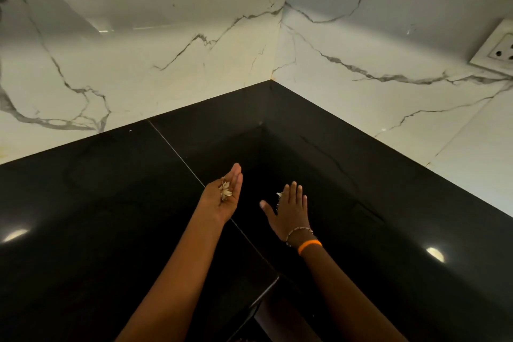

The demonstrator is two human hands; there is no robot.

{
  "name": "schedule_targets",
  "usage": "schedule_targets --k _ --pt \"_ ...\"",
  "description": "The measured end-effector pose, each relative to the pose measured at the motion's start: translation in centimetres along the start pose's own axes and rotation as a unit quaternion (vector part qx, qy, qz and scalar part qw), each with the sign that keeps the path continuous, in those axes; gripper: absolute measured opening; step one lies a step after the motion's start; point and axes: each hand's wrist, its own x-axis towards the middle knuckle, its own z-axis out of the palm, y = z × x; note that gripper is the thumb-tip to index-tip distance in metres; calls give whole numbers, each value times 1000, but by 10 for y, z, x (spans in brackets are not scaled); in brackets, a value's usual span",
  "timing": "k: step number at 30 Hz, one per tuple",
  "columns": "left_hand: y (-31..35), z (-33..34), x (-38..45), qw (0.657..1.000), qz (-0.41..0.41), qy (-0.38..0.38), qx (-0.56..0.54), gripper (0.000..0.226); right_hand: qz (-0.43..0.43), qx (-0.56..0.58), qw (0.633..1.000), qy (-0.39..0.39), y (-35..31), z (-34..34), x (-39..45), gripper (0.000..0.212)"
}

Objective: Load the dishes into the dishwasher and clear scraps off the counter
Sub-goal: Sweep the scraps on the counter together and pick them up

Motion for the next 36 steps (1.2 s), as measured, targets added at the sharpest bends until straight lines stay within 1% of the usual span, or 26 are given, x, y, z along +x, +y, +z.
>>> schedule_targets --k 2,3,4,6,8,10,14,16,20,22,28,30,32,33,34,35,36 --pt "-3 0 0 1000 8 -14 -2 31 -9 135 991 -21 1 -17 11 70" --pt "-3 0 0 1000 7 -19 -3 33 -16 184 982 -28 0 -25 14 64" --pt "-4 0 1 1000 6 -22 0 34 -32 195 980 -34 0 -29 15 60" --pt "-5 0 0 1000 6 -22 22 35 -64 123 989 -45 -2 -29 15 55" --pt "-7 0 0 999 3 -26 40 36 -76 44 995 -37 -5 -19 9 54" --pt "-8 -3 -1 999 1 -23 39 37 -78 9 996 -31 -5 -11 -4 54" --pt "-7 -6 2 999 -7 -24 38 37 -128 -64 990 0 1 -7 -22 49" --pt "-10 -7 4 999 -12 -26 42 37 -150 -80 985 21 4 -9 -23 41" --pt "-18 -10 8 998 -26 -32 56 36 -176 -109 978 9 5 -19 -16 26" --pt "-23 -9 9 997 -28 -32 64 37 -180 -123 976 -1 2 -25 -13 24" --pt "-24 -8 7 997 -25 -29 60 48 -180 -131 975 9 -5 -31 -10 22" --pt "-22 -9 8 998 -24 -26 55 49 -157 -112 981 7 -4 -31 -8 20" --pt "-20 -10 8 998 -23 -23 56 50 -87 -53 995 21 -2 -32 2 20" --pt "-19 -9 8 998 -20 -20 62 50 -37 7 999 31 -2 -35 7 19" --pt "-19 -9 8 997 -18 -16 69 51 20 92 995 31 -3 -38 12 17" --pt "-19 -9 8 997 -16 -10 73 51 65 192 979 20 -7 -43 15 13" --pt "-19 -10 7 997 -16 -3 77 52 94 281 955 2 -13 -49 15 8"
